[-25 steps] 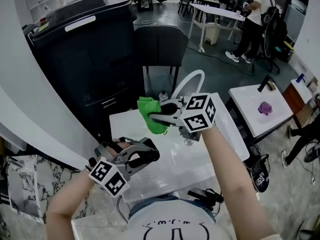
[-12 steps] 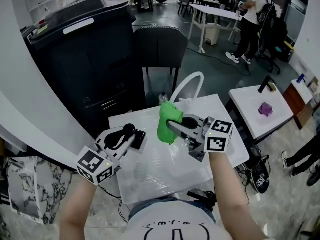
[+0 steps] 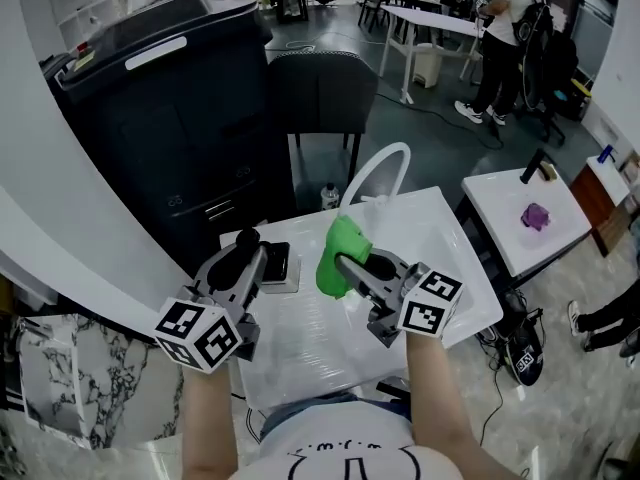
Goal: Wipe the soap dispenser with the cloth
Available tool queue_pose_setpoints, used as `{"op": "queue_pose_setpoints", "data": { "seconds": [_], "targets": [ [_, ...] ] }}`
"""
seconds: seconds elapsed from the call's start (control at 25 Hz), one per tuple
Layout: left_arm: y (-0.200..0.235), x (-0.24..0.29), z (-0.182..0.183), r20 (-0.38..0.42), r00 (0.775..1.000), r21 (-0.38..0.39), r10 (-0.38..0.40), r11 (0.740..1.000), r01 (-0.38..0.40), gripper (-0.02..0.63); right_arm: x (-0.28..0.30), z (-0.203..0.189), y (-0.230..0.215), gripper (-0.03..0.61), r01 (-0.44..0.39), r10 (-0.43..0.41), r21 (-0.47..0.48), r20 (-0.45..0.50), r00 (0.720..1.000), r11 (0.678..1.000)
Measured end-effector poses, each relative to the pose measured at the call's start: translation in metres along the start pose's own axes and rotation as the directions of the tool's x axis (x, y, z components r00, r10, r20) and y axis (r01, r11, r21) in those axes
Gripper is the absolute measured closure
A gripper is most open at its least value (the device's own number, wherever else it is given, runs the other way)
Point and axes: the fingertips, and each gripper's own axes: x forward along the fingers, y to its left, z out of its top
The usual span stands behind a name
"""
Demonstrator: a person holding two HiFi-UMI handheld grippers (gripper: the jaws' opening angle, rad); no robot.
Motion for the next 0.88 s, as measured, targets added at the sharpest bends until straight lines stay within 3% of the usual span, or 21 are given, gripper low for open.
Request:
{"op": "queue_pose_setpoints", "data": {
  "seconds": [0.2,0.4,0.52,0.68,0.88],
  "targets": [
    [0.005,0.001,0.011,0.045,0.999,-0.193,0.021,0.981,-0.012,0.522,-0.003,-0.015,-0.004,0.527,0.022,-0.022,0.051,0.006,1.000,0.998],
    [0.016,0.004,0.019,0.018,0.995,-0.358,0.098,0.930,-0.085,0.520,0.008,-0.048,-0.011,0.528,0.072,-0.080,0.184,0.032,0.996,0.980],
    [0.012,0.009,0.021,-0.004,0.996,-0.395,0.092,0.915,-0.086,0.520,0.025,-0.072,-0.007,0.528,0.101,-0.098,0.160,-0.022,0.995,0.982],
    [0.002,0.014,0.023,-0.024,0.998,-0.428,0.054,0.902,-0.059,0.520,0.053,-0.074,0.012,0.528,0.040,-0.037,0.055,-0.051,0.998,0.998],
    [0.000,0.012,0.028,-0.007,1.000,-0.457,0.023,0.889,-0.023,0.518,0.060,-0.066,0.019,0.528,-0.001,0.002,0.020,-0.043,0.999,1.000]
  ]
}}
